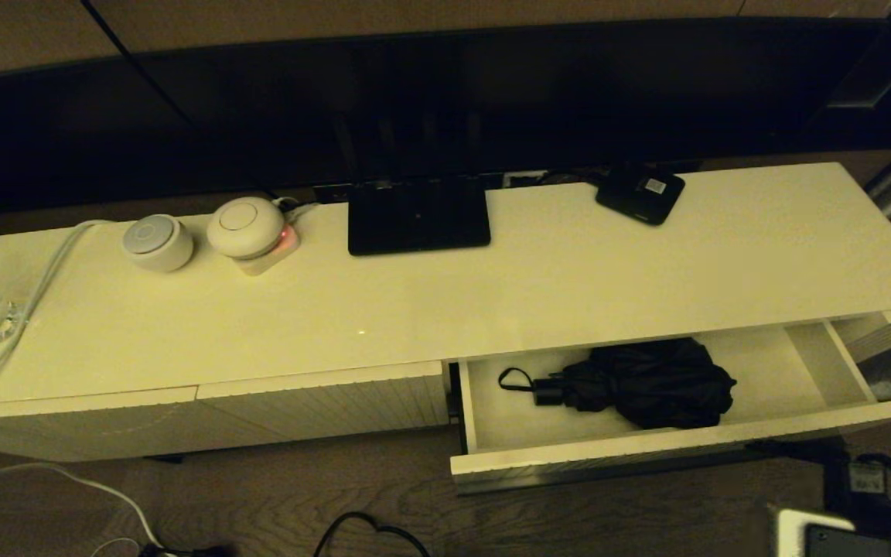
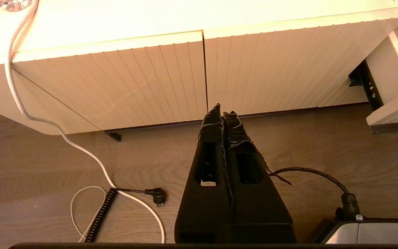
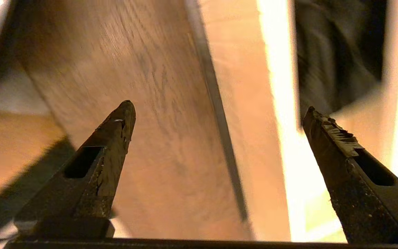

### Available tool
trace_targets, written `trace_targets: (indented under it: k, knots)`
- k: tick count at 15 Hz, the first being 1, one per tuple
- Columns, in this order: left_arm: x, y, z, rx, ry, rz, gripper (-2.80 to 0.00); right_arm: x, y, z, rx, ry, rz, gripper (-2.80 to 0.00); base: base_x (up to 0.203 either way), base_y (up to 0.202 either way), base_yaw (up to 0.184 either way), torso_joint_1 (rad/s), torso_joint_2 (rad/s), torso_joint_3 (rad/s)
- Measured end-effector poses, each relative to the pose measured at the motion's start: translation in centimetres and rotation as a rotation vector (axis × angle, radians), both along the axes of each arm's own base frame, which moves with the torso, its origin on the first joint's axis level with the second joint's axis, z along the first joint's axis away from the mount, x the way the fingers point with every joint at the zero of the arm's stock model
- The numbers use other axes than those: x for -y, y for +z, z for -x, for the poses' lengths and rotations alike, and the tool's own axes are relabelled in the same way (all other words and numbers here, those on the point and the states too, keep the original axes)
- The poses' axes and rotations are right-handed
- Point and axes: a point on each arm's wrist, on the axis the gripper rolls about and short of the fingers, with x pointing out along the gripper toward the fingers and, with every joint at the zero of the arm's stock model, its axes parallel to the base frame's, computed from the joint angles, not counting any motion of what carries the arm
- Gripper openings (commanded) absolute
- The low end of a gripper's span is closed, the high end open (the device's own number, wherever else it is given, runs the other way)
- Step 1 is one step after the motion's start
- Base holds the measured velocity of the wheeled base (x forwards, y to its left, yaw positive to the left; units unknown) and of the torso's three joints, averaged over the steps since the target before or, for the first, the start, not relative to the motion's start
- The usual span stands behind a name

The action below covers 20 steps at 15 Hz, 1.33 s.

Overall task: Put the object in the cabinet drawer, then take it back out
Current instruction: Open the drawer

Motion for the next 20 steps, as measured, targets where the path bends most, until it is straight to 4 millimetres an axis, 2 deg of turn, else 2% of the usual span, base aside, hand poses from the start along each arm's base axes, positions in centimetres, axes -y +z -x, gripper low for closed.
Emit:
trace_targets:
  k: [3, 4, 5, 10, 13, 15, 20]
  knots:
    - [0.0, 0.0, 0.0, 0.0, 0.0, 0.0, -2.8, 1.2, 3.6, 2.8, -0.088, -0.114, -0.101, 0.0, 0.0, 0.0, 0.0, 0.0, 0.0, 0.0]
    - [0.0, 0.0, 0.0, 0.0, -0.001, 0.0, -2.8, 1.6, 4.2, 3.3, -0.137, -0.176, -0.133, -1.17, 0.0, 0.0, 0.0, 0.0, 0.0, 0.0]
    - [0.0, 0.0, 0.0, 0.0, 0.0, 0.0, -2.8, 1.9, 4.6, 3.4, -0.177, -0.249, -0.169, -2.8, 0.0, 0.0, 0.0, 0.0, 0.0, 0.0]
    - [0.0, 0.0, 0.0, 0.0, 0.0, 0.0, -2.8, 1.9, 8.0, 1.2, -0.244, -0.502, -0.374, -2.8, 0.0, 0.0, 0.0, 0.0, 0.0, 0.0]
    - [0.0, 0.0, 0.0, 0.0, 0.0, 0.0, -2.8, 0.9, 9.3, -0.7, -0.324, -0.614, -0.482, -2.8, 0.0, 0.0, 0.0, 0.0, 0.0, 0.0]
    - [0.0, 0.0, 0.0, 0.0, 0.0, 0.0, -2.8, -0.3, 9.3, -2.9, -0.364, -0.726, -0.53, -2.8, 0.0, 0.0, 0.0, 0.0, 0.0, 0.0]
    - [0.0, 0.0, 0.0, 0.0, 0.0, 0.0, -2.8, -5.1, 6.6, -7.8, -0.355, -0.962, -0.478, -2.8, 0.0, 0.0, 0.0, 0.0, 0.0, 0.0]
